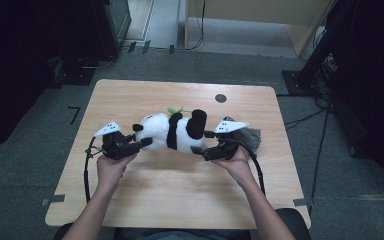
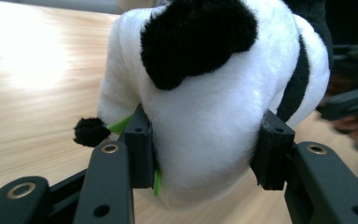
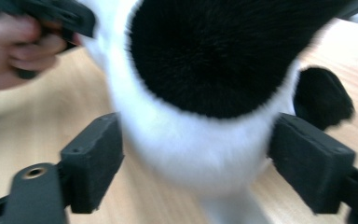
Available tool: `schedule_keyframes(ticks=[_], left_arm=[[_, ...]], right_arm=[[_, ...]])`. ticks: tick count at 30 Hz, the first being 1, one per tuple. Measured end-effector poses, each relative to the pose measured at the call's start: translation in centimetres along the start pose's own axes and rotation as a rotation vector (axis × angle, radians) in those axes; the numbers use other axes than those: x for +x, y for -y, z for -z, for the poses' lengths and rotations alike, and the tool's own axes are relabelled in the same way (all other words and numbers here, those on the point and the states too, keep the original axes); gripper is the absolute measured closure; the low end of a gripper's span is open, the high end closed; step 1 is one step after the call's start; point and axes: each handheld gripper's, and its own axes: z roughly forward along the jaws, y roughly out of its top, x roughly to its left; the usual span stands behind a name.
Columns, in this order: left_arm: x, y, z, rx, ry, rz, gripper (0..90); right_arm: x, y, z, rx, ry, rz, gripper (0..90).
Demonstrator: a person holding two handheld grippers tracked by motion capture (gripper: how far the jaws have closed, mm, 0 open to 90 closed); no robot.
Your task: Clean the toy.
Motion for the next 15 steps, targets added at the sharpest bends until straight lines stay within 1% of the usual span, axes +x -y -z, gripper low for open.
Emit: schedule_keyframes(ticks=[1,3,4,5,6,7,8,9,10,11,12,13,15], left_arm=[[-0.2,0.0,-0.1,0.003,0.002,0.001,50.5],[-0.4,0.1,-0.4,0.005,0.026,0.024,50.5],[-0.4,0.1,-0.5,0.007,0.039,0.037,50.5],[-0.5,0.2,-0.7,0.011,0.045,0.039,50.5],[-0.6,0.3,-0.8,0.012,0.036,0.034,50.2],[-0.7,0.3,-0.8,0.011,0.030,0.030,49.2],[-0.7,0.3,-0.9,0.018,0.020,0.019,47.4],[-0.8,0.3,-1.0,0.021,0.008,0.005,44.1],[-0.8,0.4,-1.1,0.022,-0.004,-0.018,39.5],[-0.8,0.5,-1.3,0.020,-0.013,-0.045,34.7],[-0.8,0.6,-1.4,0.018,-0.015,-0.061,31.0],[-0.7,0.6,-1.5,0.017,-0.014,-0.085,28.2],[-0.7,0.7,-1.4,0.024,-0.015,-0.124,26.5]], right_arm=[[0.2,0.1,-0.3,0.007,0.005,0.012,12.4],[0.4,0.1,-0.7,0.011,0.061,0.024,12.0],[0.5,0.2,-0.9,0.008,0.075,0.030,10.6],[0.6,0.3,-1.0,-0.002,0.088,0.035,12.0],[0.7,0.3,-1.1,-0.011,0.120,0.038,14.5],[0.7,0.4,-1.1,-0.008,0.136,0.045,22.5],[0.8,0.4,-1.1,0.000,0.148,0.051,29.0],[0.8,0.3,-1.0,0.011,0.152,0.042,35.6],[0.9,0.2,-0.9,0.019,0.152,0.037,40.1],[0.9,0.1,-0.8,0.028,0.158,0.029,42.9],[0.8,-0.2,-0.5,0.030,0.163,0.021,44.3],[0.8,-0.4,-0.3,0.030,0.166,0.015,45.2],[0.4,-0.8,0.4,0.033,0.173,-0.008,45.9]])
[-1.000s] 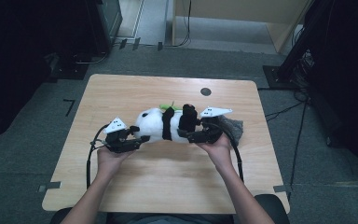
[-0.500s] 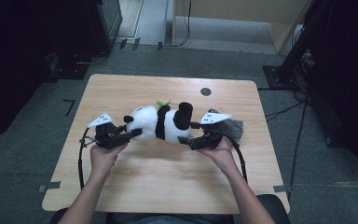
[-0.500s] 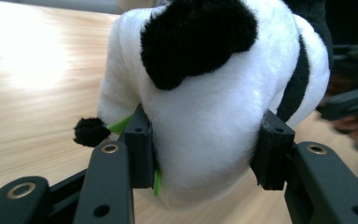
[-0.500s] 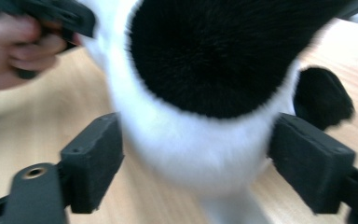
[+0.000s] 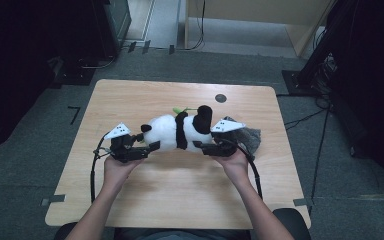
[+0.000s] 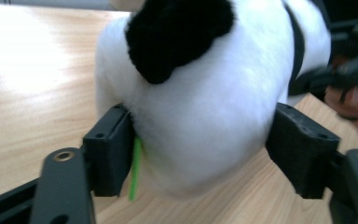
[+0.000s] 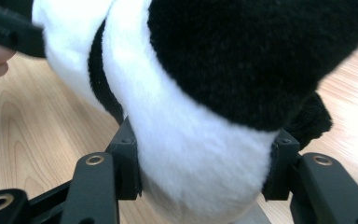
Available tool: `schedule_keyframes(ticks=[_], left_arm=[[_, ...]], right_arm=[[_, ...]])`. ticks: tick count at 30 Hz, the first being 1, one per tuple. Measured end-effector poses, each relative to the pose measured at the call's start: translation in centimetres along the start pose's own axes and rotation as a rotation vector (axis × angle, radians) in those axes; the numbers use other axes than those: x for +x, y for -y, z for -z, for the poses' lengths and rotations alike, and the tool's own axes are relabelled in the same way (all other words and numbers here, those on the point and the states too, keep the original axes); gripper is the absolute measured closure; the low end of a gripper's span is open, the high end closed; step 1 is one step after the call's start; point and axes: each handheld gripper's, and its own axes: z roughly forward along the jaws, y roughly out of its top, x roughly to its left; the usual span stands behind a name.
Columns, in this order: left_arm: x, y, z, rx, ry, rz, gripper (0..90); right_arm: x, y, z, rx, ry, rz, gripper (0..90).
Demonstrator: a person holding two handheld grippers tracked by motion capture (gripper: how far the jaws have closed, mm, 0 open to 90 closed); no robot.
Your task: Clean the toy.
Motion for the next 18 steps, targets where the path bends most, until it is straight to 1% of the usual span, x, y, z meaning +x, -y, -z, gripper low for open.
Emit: schedule_keyframes(ticks=[1,2,4,6,8,10,11,12,14,15,16,17,18], left_arm=[[0.0,0.1,0.1,0.009,-0.007,-0.029,26.5],[0.0,0.2,0.1,0.022,-0.010,-0.046,26.4],[0.1,0.5,0.0,0.061,-0.012,-0.078,26.5],[0.1,0.8,-0.3,0.091,-0.012,-0.103,26.8],[-0.1,1.0,-0.8,0.097,0.004,-0.106,26.9],[-0.4,1.1,-1.4,0.100,0.014,-0.115,26.8],[-0.6,1.1,-1.6,0.102,0.000,-0.119,26.3],[-0.8,1.1,-1.9,0.106,-0.021,-0.117,25.2],[-1.0,1.2,-2.1,0.124,-0.045,-0.113,25.8],[-1.0,1.2,-2.2,0.127,-0.055,-0.110,27.4],[-1.0,1.2,-2.1,0.127,-0.060,-0.102,31.1],[-1.0,1.1,-2.0,0.124,-0.066,-0.096,35.2],[-1.0,1.1,-1.9,0.116,-0.070,-0.085,41.4]], right_arm=[[-0.2,-0.1,0.3,0.002,0.004,-0.006,46.2],[-0.6,-0.2,0.6,0.000,0.008,-0.015,46.2],[-1.2,-0.2,1.3,0.001,0.013,-0.049,46.0],[-1.5,-0.2,1.9,-0.015,0.009,-0.066,45.7],[-1.5,-0.4,2.3,-0.023,-0.011,-0.077,45.1],[-1.2,-0.5,2.3,-0.028,-0.046,-0.085,44.3],[-1.0,-0.6,2.2,-0.027,-0.063,-0.088,43.9],[-0.7,-0.6,2.0,-0.024,-0.064,-0.087,43.3],[-0.3,-0.6,1.7,-0.019,-0.062,-0.086,42.7],[-0.1,-0.6,1.5,-0.012,-0.061,-0.081,42.6],[0.0,-0.6,1.4,-0.010,-0.057,-0.075,42.4],[0.1,-0.5,1.3,-0.010,-0.058,-0.071,42.3],[0.2,-0.5,1.3,-0.013,-0.056,-0.073,41.4]])
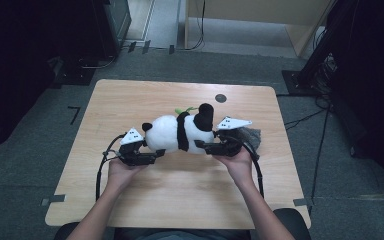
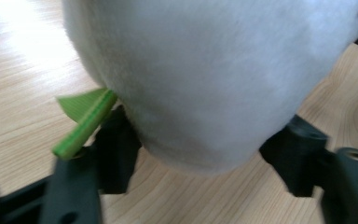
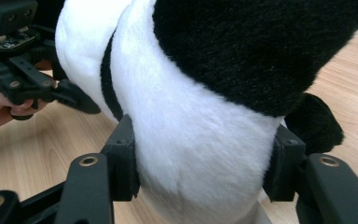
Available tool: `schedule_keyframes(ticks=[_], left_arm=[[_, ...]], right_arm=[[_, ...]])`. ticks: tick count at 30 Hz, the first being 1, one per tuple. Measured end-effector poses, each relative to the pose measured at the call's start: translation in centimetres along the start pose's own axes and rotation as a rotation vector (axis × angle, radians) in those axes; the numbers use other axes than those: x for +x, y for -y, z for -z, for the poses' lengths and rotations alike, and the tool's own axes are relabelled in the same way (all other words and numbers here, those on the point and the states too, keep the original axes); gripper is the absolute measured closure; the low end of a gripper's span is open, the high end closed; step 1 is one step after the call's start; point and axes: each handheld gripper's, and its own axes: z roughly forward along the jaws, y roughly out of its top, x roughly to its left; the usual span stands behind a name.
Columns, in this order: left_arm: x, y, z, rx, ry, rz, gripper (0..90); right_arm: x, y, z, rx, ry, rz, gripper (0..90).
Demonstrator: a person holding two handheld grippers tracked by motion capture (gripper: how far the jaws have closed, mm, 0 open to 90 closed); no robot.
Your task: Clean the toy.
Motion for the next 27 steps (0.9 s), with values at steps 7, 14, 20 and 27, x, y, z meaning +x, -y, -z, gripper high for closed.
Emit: schedule_keyframes(ticks=[7,14,20,27], left_arm=[[0.4,-0.5,0.8,-0.020,0.036,0.114,66.0],[2.2,-0.8,3.0,-0.112,0.019,0.192,68.0],[2.1,-0.7,3.4,-0.133,0.051,0.195,65.1],[1.6,-0.7,2.9,-0.154,0.047,0.123,41.8]], right_arm=[[-0.3,-0.2,-0.1,-0.038,0.017,0.003,24.5],[-1.2,0.4,0.9,-0.100,-0.031,0.074,29.3],[-1.8,1.4,-0.9,-0.007,-0.090,0.055,33.0],[-0.5,1.2,-1.9,0.096,-0.019,0.119,39.9]])
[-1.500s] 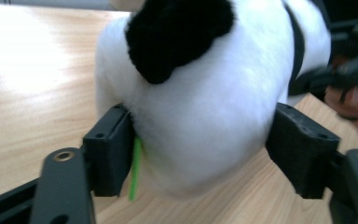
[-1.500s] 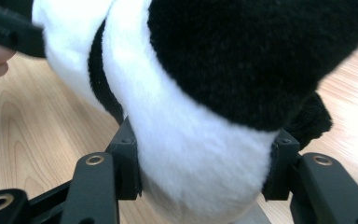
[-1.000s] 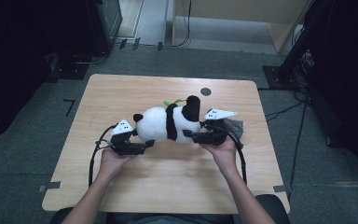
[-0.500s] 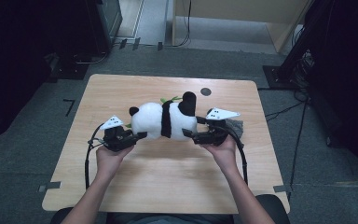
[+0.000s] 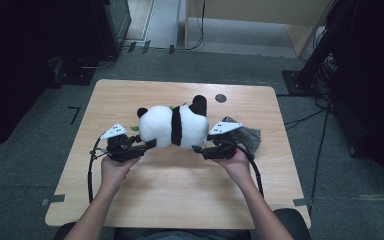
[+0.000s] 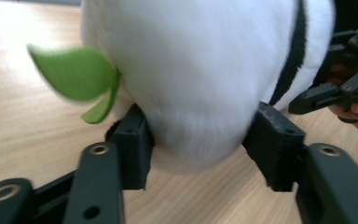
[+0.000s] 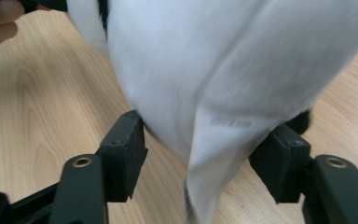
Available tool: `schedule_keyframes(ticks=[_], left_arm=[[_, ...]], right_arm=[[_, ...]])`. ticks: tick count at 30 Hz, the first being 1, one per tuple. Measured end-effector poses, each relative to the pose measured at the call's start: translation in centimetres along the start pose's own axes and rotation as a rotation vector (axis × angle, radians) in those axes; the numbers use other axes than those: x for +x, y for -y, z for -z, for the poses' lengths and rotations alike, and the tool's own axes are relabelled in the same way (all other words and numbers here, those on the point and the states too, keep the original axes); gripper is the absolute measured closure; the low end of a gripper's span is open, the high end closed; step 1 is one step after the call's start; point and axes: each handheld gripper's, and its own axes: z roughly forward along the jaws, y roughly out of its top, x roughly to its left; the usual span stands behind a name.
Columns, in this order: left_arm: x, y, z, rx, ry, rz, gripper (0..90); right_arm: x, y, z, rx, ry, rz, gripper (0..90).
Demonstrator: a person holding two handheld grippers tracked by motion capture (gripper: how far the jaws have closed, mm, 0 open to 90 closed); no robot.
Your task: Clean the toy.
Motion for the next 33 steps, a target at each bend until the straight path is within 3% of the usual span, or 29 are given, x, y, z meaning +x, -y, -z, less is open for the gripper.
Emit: schedule_keyframes(ticks=[2,7,10,17,21,28,33], left_arm=[[-0.1,-0.1,0.1,-0.006,-0.001,-0.018,38.6],[-0.3,0.1,-0.6,0.054,-0.026,-0.025,36.1],[0.1,0.3,-1.0,0.090,-0.021,0.003,35.8],[0.4,0.5,-0.9,0.096,-0.035,-0.002,35.9],[0.5,0.7,-0.9,0.134,-0.072,-0.031,34.4],[0.3,0.3,-0.3,0.102,-0.078,-0.070,30.6],[0.5,0.1,-0.4,0.114,-0.072,-0.059,27.1]], right_arm=[[0.0,-0.2,0.4,-0.022,0.000,-0.017,41.1],[0.3,-0.6,1.3,-0.060,0.028,0.010,41.5],[0.1,-0.5,1.2,-0.051,0.023,-0.003,42.0],[0.0,-0.3,1.0,-0.046,0.026,0.000,42.1],[-0.2,-0.2,1.2,-0.054,0.029,0.000,41.9],[-0.7,-0.2,2.2,-0.084,0.049,-0.016,38.6],[-1.1,-0.2,3.2,-0.116,0.075,-0.023,38.5]])
